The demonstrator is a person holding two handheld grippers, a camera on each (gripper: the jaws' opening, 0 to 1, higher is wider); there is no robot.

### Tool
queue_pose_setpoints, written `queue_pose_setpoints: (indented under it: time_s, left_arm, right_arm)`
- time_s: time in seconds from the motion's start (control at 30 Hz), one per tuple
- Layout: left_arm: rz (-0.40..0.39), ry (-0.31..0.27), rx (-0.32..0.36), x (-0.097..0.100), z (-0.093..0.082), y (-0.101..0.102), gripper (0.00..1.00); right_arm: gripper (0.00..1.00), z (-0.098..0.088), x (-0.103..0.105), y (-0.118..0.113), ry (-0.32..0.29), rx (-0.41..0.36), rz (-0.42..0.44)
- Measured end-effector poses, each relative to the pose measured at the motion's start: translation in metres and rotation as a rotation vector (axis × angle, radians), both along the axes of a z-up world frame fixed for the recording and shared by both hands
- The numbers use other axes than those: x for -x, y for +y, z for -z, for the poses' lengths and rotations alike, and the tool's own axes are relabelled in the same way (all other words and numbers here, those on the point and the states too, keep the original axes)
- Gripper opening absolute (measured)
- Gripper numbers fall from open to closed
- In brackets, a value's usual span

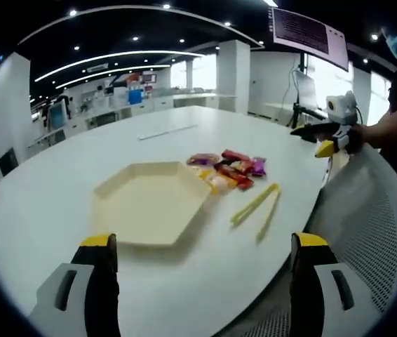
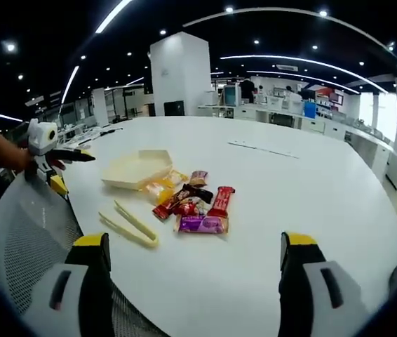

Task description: Place the target food into the container with the food tongs after gripping and lifting it, then release it inside without dropping or visibly crushing the food.

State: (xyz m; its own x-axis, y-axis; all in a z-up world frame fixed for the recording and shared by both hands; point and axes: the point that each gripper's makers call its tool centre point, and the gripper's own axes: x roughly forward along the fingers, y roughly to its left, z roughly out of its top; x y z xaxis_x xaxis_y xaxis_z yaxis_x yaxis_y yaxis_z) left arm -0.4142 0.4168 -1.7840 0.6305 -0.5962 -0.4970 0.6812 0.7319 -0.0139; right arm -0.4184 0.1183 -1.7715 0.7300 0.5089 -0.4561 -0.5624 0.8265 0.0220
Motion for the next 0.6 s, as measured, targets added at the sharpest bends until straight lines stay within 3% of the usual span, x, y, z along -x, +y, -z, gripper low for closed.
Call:
queue_pose_setpoints:
  time_s: [0.5, 0.6]
  left_arm:
    - [0.030, -0.004, -0.027, 0.002, 0.001, -0.004, 0.99]
    - [0.091, -0.007, -0.048, 0.007, 0.001, -0.012, 0.99]
  right_arm:
    - [0.99, -0.005, 0.000, 0.000, -0.019, 0.012, -0.007]
    - [0.99, -0.005, 0.002, 0.000, -0.023, 0.016, -0.016]
